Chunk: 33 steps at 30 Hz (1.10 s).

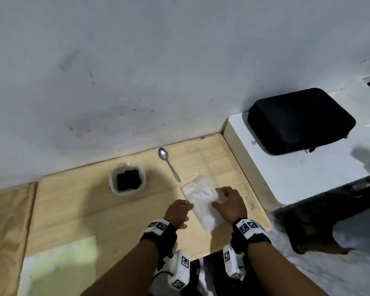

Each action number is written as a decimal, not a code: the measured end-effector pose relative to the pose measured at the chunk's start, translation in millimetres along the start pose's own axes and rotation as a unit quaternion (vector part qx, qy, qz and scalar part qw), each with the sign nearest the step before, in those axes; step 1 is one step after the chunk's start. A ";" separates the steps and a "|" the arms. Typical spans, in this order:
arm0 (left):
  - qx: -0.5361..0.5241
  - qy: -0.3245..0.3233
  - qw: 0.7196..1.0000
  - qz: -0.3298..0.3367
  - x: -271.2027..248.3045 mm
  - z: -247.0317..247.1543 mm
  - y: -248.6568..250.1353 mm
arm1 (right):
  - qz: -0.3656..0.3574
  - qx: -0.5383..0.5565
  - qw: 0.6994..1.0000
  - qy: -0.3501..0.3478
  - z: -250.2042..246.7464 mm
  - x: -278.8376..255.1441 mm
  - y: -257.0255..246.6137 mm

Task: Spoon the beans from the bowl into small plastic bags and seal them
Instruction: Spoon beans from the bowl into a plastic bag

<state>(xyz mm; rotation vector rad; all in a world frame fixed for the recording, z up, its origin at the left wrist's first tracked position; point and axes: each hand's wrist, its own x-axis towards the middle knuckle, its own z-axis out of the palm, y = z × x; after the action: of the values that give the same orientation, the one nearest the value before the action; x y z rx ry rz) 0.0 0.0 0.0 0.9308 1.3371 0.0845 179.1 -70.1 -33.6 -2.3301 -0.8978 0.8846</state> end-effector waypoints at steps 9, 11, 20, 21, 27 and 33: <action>-0.005 0.044 0.998 -0.033 44.0 20.2 3.6 | -0.005 -0.025 0.997 -0.074 8.4 36.3 3.8; -0.021 0.043 0.998 -0.038 47.7 19.6 2.0 | -0.002 0.031 0.999 -0.030 7.4 37.7 6.0; -0.054 0.018 0.997 -0.049 58.7 10.3 -2.4 | -0.024 0.062 0.997 0.046 2.9 35.7 5.4; -0.059 0.013 0.997 -0.048 59.2 9.1 -2.1 | -0.025 0.062 0.997 0.043 2.1 35.1 4.2; -0.035 -0.003 0.999 -0.014 57.7 4.1 -4.6 | -0.038 0.053 0.996 0.059 0.5 32.3 6.6; -0.003 0.026 0.993 0.118 45.1 -4.8 -2.6 | -0.007 0.239 0.971 -0.018 -15.3 24.9 -9.3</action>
<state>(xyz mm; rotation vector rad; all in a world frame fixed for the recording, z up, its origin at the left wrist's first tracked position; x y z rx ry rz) 7.6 25.5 -36.8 1.0854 1.2682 0.2962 200.6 -49.1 -27.2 -1.8958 -0.6271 1.0111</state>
